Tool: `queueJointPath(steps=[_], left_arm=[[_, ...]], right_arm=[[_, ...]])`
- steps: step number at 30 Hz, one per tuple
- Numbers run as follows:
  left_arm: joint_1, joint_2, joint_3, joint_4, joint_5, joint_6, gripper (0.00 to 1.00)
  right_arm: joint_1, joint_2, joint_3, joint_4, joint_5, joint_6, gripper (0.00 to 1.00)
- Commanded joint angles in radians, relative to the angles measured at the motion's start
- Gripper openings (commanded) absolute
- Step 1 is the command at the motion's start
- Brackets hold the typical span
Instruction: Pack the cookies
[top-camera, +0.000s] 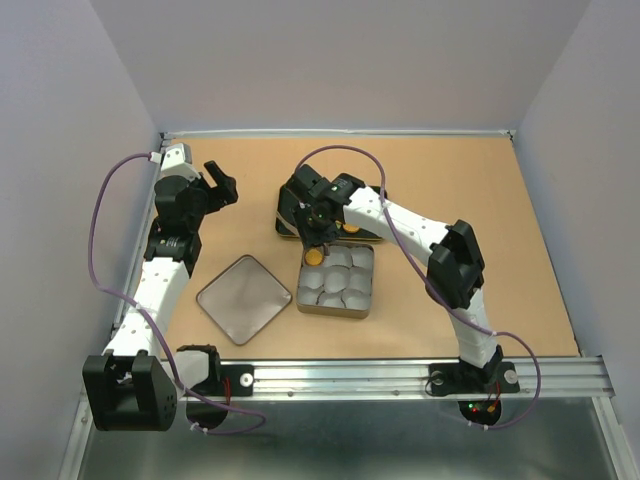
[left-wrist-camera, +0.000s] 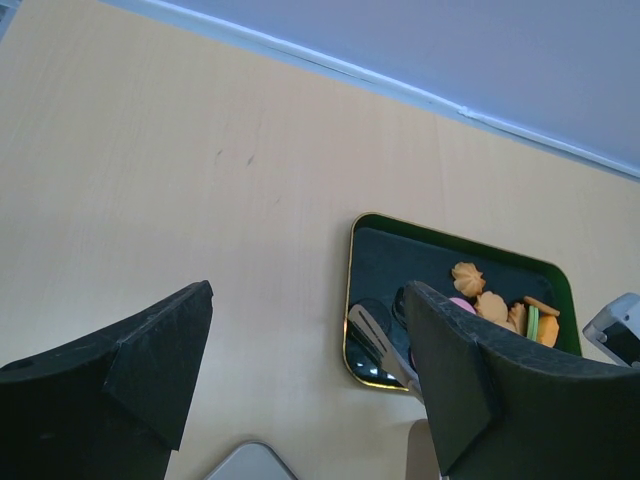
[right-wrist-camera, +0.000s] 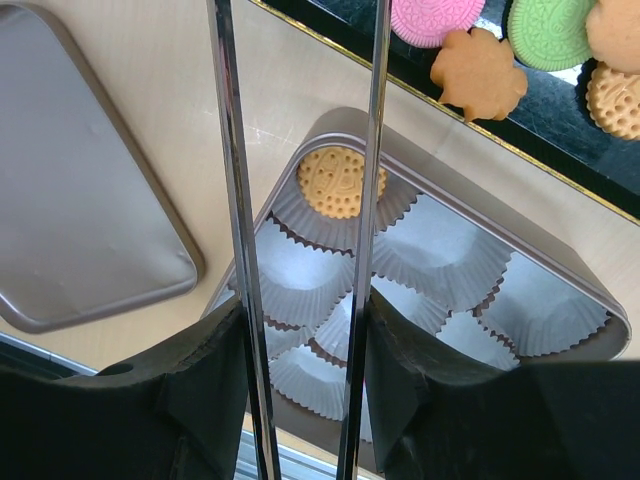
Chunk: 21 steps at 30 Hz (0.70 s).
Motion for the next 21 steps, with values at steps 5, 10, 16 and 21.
queueJointPath(steps=[5, 10, 16, 21], left_arm=[[0.013, -0.011, 0.011, 0.055, 0.021, 0.001, 0.88], [0.013, -0.014, 0.01, 0.055, 0.022, 0.001, 0.88], [0.015, -0.019, 0.008, 0.054, 0.017, 0.001, 0.87], [0.015, -0.017, 0.008, 0.055, 0.019, -0.001, 0.87]], right_arm=[[0.007, -0.047, 0.031, -0.011, -0.021, -0.006, 0.49], [0.009, -0.02, 0.024, -0.012, -0.024, -0.012, 0.49], [0.007, 0.012, 0.044, -0.012, -0.024, -0.022, 0.49], [0.007, 0.026, 0.055, -0.012, -0.021, -0.027, 0.46]])
